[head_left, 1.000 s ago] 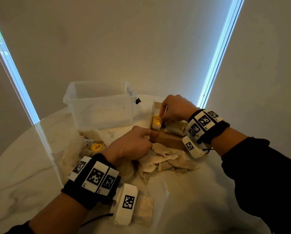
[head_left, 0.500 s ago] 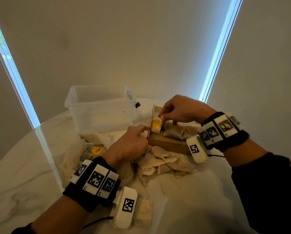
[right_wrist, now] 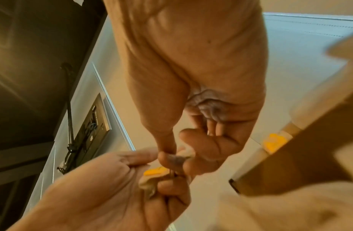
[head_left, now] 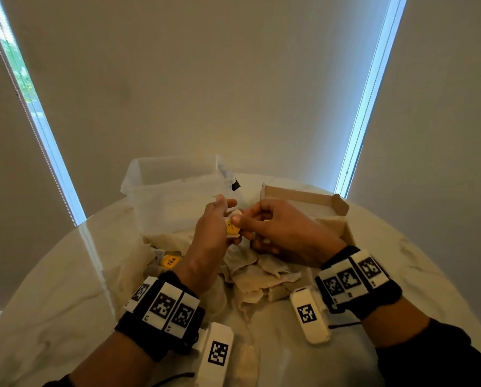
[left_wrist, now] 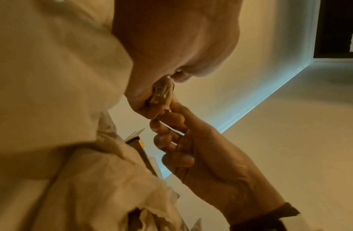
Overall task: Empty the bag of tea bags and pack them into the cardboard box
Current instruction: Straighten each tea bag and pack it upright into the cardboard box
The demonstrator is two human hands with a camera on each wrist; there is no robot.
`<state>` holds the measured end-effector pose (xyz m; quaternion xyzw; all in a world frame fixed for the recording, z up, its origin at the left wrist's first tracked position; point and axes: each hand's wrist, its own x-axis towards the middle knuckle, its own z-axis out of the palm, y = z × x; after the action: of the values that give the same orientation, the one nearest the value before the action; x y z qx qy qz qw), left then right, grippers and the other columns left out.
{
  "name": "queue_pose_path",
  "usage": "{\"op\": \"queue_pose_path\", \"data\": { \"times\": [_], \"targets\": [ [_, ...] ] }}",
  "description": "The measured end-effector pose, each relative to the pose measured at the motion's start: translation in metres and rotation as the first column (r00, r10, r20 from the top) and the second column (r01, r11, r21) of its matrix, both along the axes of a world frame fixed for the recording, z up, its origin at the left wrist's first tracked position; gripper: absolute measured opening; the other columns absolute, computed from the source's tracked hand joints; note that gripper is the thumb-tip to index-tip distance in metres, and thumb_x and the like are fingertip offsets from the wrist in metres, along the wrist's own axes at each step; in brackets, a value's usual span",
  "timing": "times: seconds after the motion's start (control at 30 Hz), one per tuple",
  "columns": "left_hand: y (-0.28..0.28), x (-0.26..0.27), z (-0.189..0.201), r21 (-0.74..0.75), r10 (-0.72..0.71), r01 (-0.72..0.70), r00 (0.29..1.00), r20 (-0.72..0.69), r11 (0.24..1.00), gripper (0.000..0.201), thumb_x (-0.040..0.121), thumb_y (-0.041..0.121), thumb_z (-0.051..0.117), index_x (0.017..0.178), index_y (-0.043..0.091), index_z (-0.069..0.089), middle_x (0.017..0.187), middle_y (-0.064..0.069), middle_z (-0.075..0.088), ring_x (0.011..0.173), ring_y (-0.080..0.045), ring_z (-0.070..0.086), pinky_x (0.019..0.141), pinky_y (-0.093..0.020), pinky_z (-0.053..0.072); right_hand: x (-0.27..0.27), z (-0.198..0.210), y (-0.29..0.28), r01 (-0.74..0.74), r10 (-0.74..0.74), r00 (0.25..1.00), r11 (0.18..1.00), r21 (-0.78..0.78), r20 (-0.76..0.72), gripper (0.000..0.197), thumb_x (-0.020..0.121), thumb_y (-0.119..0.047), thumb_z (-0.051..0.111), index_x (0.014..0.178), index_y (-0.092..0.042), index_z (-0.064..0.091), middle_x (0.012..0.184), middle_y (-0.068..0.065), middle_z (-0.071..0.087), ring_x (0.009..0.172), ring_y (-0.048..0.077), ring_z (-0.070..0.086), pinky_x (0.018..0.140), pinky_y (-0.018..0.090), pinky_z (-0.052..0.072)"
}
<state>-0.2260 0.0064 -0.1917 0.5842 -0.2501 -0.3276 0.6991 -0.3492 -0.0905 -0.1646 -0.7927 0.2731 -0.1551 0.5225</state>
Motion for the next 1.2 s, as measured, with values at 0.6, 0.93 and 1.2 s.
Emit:
{"op": "queue_pose_path", "data": {
  "times": [0.6,0.93,1.2],
  "targets": [
    [0.004,0.006,-0.002,-0.105,-0.163,0.143,0.960,-0.227,0.984,0.022,0.104,0.022,0.057,0.116,0.006,0.066,0.094,-0.009,0.058,0.064,-0.015,0.057,0.055,-0.027,0.041,-0.009,0.005,-0.010,0.263,-0.307,0.898,0.949,0.175,0.316,0.028,0.098,-0.024,0.076,0.121,-0.014,0.064,0.096,0.007,0.082,0.074,0.015,0.076,0.061,0.031,0.056],
    [0.004,0.007,-0.004,-0.091,-0.070,0.072,0.997,0.023,0.993,0.036,0.100,0.044,0.071,0.119,0.013,0.075,0.079,0.001,0.052,0.059,-0.008,0.041,0.055,-0.024,0.037,-0.004,0.001,-0.005,0.120,-0.223,0.892,0.956,0.268,0.394,0.027,0.100,-0.013,0.072,0.126,-0.007,0.065,0.112,0.015,0.079,0.098,0.027,0.081,0.079,0.030,0.066],
    [0.006,0.014,-0.005,-0.055,0.034,-0.020,0.962,0.272,0.998,0.021,0.098,0.040,0.075,0.101,0.020,0.080,0.079,0.010,0.068,0.060,-0.004,0.054,0.062,-0.025,0.047,-0.006,0.000,-0.006,0.145,-0.145,0.943,0.989,0.022,0.300,0.020,0.102,-0.042,0.068,0.115,-0.031,0.079,0.116,-0.009,0.076,0.112,0.013,0.070,0.096,0.036,0.060]
  ]
}}
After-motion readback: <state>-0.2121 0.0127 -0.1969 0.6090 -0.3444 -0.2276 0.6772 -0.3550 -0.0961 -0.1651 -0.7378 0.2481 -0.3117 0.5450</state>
